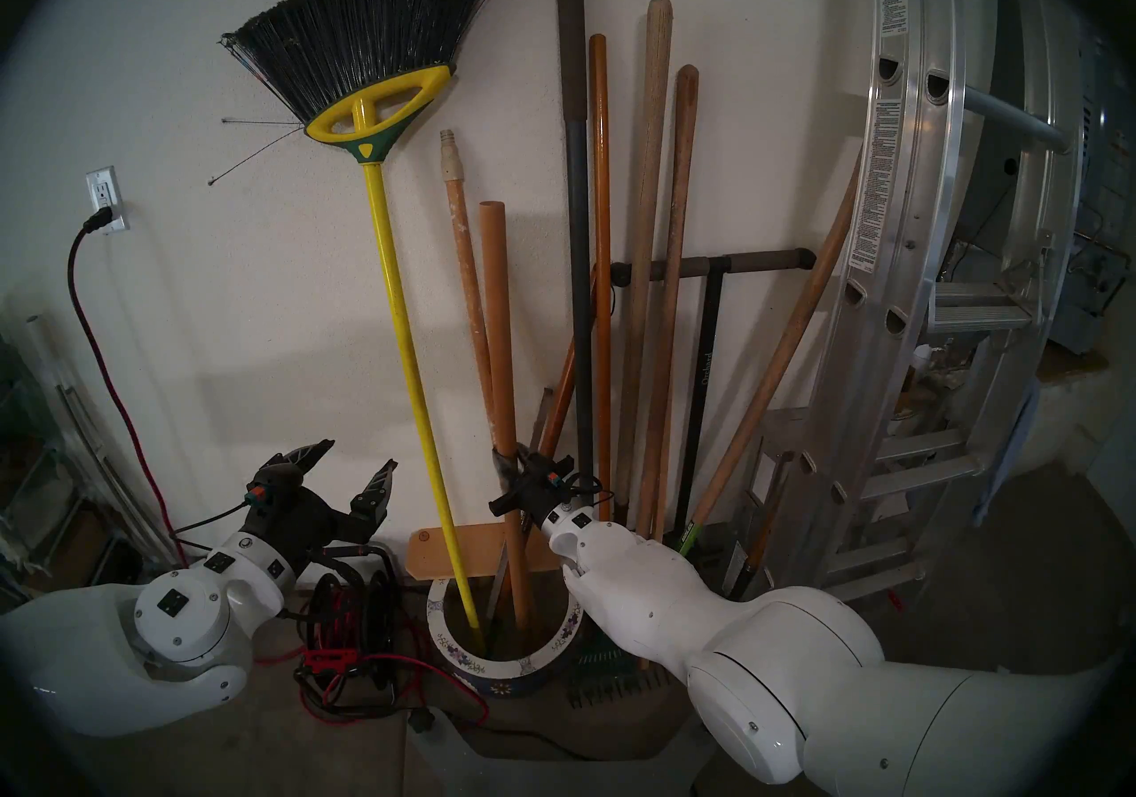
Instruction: Put wooden sticks into the pot
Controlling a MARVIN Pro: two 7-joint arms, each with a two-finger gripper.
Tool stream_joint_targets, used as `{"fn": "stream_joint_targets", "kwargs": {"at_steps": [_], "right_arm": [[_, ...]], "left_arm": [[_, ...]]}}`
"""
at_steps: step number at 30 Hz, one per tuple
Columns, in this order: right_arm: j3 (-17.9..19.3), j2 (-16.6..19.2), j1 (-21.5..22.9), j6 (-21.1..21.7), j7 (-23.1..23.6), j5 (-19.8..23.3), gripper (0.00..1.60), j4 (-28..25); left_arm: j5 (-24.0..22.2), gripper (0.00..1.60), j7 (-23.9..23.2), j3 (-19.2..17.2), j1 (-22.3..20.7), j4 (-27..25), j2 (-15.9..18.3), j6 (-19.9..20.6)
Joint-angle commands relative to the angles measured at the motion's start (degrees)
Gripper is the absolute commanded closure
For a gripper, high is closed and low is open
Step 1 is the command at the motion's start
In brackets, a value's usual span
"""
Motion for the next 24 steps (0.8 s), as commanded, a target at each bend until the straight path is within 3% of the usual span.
{"fn": "stream_joint_targets", "kwargs": {"at_steps": [1, 2, 3, 4, 15, 21, 24], "right_arm": [[0.5, 4.8, -2.0, -3.0, 1.4, 0.2, 1.59, -3.7], [0.5, 4.8, -2.0, -3.0, 1.4, 0.2, 1.59, -3.7], [0.7, 5.5, -2.3, -3.0, 1.1, 0.3, 0.93, -4.0], [1.0, 6.1, -2.6, -3.7, 1.5, 0.6, 0.00, -4.3], [2.6, 12.7, -7.0, -3.5, 8.1, 2.0, 0.00, -12.1], [3.7, 15.8, -9.7, -0.8, 11.4, 3.5, 0.00, -17.6], [3.7, 17.3, -10.9, 2.7, 12.5, 3.5, 0.00, -20.7]], "left_arm": [[0.0, 0.00, 0.0, -0.1, 0.0, -0.2, 0.0, -0.1], [0.0, 0.00, 0.0, -0.1, 0.0, -0.2, 0.0, -0.1], [0.0, 0.00, 0.0, -0.1, -0.1, -0.2, 0.0, -0.1], [0.0, 0.00, 0.0, -0.1, -0.1, -0.2, 0.0, -0.1], [0.0, 0.00, 0.0, -0.1, -0.1, -0.2, 0.0, -0.1], [0.0, 0.00, 0.0, -0.1, -0.1, -0.2, 0.0, -0.1], [0.0, 0.00, 0.0, -0.1, -0.1, -0.2, 0.0, -0.1]]}}
